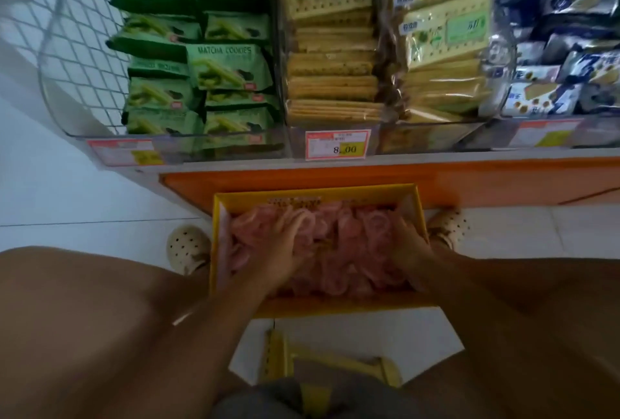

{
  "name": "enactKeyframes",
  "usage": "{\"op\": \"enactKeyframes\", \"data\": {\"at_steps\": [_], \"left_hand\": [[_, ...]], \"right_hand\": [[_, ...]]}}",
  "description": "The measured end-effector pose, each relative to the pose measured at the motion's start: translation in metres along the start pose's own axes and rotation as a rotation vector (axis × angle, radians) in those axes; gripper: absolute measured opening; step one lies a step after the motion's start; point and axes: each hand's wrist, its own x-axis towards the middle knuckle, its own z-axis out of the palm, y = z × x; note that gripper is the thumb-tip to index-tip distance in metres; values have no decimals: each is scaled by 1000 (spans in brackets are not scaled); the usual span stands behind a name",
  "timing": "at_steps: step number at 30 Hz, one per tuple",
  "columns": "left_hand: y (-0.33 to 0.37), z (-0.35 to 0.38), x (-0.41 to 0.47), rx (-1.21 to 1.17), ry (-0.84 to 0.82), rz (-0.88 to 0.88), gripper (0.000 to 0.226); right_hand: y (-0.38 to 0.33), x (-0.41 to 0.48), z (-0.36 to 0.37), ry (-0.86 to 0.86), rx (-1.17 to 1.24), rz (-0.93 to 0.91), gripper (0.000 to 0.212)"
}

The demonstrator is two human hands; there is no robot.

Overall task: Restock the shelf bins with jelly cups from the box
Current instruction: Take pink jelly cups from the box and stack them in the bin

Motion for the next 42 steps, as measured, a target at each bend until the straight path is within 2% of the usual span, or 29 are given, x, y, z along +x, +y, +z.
{"op": "enactKeyframes", "data": {"at_steps": [4, 7, 10, 13, 15, 16, 18, 20, 22, 25, 29, 33, 36, 39, 41, 42], "left_hand": [[-14, 12, 19, 32, 40, -86, 80], [-14, 14, 30, 162, 99, -140, 79], [-12, 10, 40, 369, 172, -118, 70], [-15, 12, 43, 392, 168, -86, 52], [-16, 17, 42, 360, 172, -72, 44], [-17, 20, 42, 324, 176, -66, 40], [-20, 21, 41, 248, 145, -73, 32], [-23, 21, 41, 166, 83, -98, 27], [-26, 22, 42, 125, 52, -109, 26], [-23, 20, 43, 136, 24, -117, 32], [-17, 16, 43, 190, -52, -92, 38], [-10, 19, 28, -51, -199, -141, 39], [-6, 14, 19, -174, -275, -192, 46], [2, -3, 7, -272, -295, -242, 53], [12, -19, -1, -357, -256, -261, 50], [17, -29, -7, -380, -215, -242, 41]], "right_hand": [[-6, 19, 9, -78, -88, 149, 78], [-9, 22, 14, -95, -316, 85, 63], [-15, 21, 19, -114, -150, 38, 70], [-14, 22, 27, -50, 59, -30, 73], [-4, 21, 30, -98, 109, -43, 66], [3, 21, 35, -113, 200, -85, 56], [1, 20, 26, -121, 688, -31, 28], [-6, 12, 32, -90, 485, -13, 28], [-16, 8, 29, -104, 659, 175, 34], [-23, 0, 29, -186, 840, 233, 34], [-32, -14, 31, -301, 939, 360, 19], [-33, -16, 38, -348, 955, 433, 12], [-39, -21, 32, -335, 1014, 419, 18], [-46, -26, 17, -349, 1075, 295, 15], [-54, -34, 3, -297, 993, 184, 18], [-60, -39, -6, -253, 932, 128, 18]]}}
